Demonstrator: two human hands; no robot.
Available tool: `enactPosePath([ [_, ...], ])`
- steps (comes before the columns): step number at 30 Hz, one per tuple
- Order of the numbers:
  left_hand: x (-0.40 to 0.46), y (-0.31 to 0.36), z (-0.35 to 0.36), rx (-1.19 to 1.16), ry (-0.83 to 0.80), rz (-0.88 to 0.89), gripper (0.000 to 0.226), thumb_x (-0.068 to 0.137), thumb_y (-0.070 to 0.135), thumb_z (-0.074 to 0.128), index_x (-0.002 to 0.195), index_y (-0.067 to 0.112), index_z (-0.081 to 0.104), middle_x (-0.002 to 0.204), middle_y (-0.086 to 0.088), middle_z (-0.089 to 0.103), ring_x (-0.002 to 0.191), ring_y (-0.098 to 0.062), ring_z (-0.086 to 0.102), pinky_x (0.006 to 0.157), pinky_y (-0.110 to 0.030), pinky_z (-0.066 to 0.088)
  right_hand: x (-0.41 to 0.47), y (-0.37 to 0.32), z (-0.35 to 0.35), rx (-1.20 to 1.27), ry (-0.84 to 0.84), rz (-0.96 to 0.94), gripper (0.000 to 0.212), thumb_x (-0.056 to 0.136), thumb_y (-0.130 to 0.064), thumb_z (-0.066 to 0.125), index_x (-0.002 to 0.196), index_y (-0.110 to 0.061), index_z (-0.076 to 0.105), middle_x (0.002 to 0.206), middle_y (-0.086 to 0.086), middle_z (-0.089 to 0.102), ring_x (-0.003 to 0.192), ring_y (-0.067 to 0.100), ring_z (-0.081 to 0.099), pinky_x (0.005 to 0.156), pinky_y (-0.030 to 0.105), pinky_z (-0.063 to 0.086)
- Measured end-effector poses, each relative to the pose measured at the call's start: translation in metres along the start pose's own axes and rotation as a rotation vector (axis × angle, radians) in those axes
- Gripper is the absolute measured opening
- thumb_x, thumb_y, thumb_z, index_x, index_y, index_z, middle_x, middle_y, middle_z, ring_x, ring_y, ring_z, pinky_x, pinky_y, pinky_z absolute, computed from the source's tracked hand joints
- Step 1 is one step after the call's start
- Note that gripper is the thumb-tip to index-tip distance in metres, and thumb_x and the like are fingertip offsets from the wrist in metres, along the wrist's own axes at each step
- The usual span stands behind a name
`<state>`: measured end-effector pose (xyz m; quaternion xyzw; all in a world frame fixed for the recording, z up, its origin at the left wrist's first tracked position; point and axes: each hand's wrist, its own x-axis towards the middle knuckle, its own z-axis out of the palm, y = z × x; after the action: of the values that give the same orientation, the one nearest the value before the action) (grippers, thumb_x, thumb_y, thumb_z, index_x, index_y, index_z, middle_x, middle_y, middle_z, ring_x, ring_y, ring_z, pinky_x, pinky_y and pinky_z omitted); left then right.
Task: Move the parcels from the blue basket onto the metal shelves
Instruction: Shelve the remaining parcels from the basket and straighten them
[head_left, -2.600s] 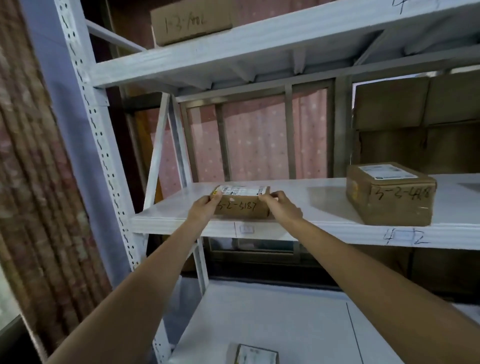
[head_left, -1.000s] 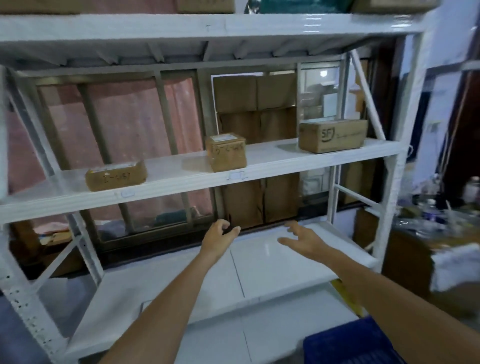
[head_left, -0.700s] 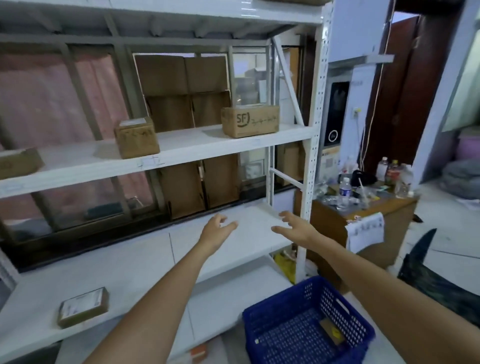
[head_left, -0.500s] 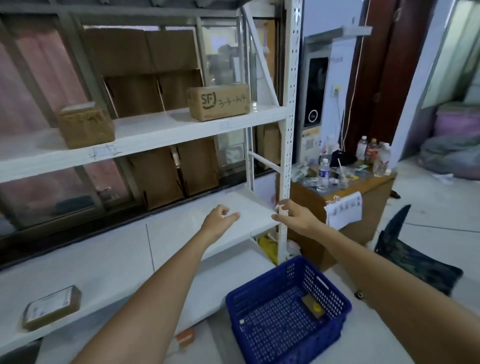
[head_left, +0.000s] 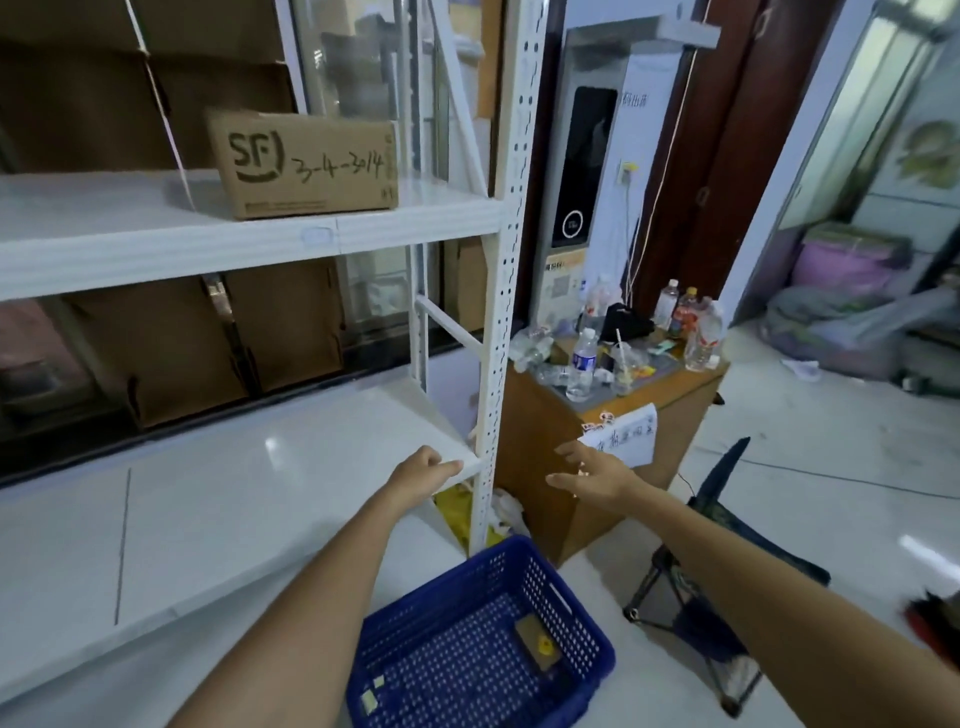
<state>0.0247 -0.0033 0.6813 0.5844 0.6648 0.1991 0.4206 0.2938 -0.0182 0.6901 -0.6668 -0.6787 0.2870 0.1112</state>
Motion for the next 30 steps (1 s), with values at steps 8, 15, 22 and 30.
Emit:
enactPosePath([
  [8,0.070,0.031,0.034,0.004,0.026,-0.059,0.045,0.088,0.049,0.053,0.119,0.016,0.050,0.122,-0.002,0.054,0.109,-0.018,0.050,0.089,-0.033,0.040,0.086,0.038,0.001,0.087,-0.142,-0.025,0.065,0.085,-0.057,0.061,0.138,-0.024,0.042,0.143,0.007,0.050,0.127,0.024,0.050,0.103,0.038,0.042],
  [15,0.098,0.020,0.085,-0.051,0.083,-0.217,0.047,0.089,0.049,0.053,0.122,0.017,0.048,0.120,0.000,0.051,0.109,-0.019,0.049,0.089,-0.034,0.040,0.155,0.077,0.014,0.106,-0.363,-0.152,0.061,0.090,-0.051,0.059,0.141,-0.023,0.040,0.143,0.005,0.051,0.122,0.024,0.052,0.101,0.038,0.043],
  [22,0.128,-0.034,0.182,-0.068,0.043,-0.351,0.045,0.090,0.044,0.053,0.124,0.015,0.050,0.118,0.000,0.052,0.113,-0.021,0.051,0.086,-0.030,0.036,0.190,0.152,0.059,0.146,-0.520,-0.085,0.055,0.087,-0.050,0.063,0.135,-0.028,0.045,0.142,0.001,0.050,0.112,0.017,0.052,0.092,0.030,0.041],
  [30,0.197,-0.165,0.317,-0.178,-0.058,-0.469,0.054,0.090,0.045,0.054,0.096,-0.009,0.055,0.093,-0.029,0.057,0.096,-0.041,0.060,0.070,-0.033,0.034,0.243,0.283,0.203,0.038,-0.569,0.039,0.061,0.088,-0.049,0.062,0.139,-0.021,0.043,0.142,0.008,0.048,0.126,0.025,0.048,0.090,0.027,0.035],
])
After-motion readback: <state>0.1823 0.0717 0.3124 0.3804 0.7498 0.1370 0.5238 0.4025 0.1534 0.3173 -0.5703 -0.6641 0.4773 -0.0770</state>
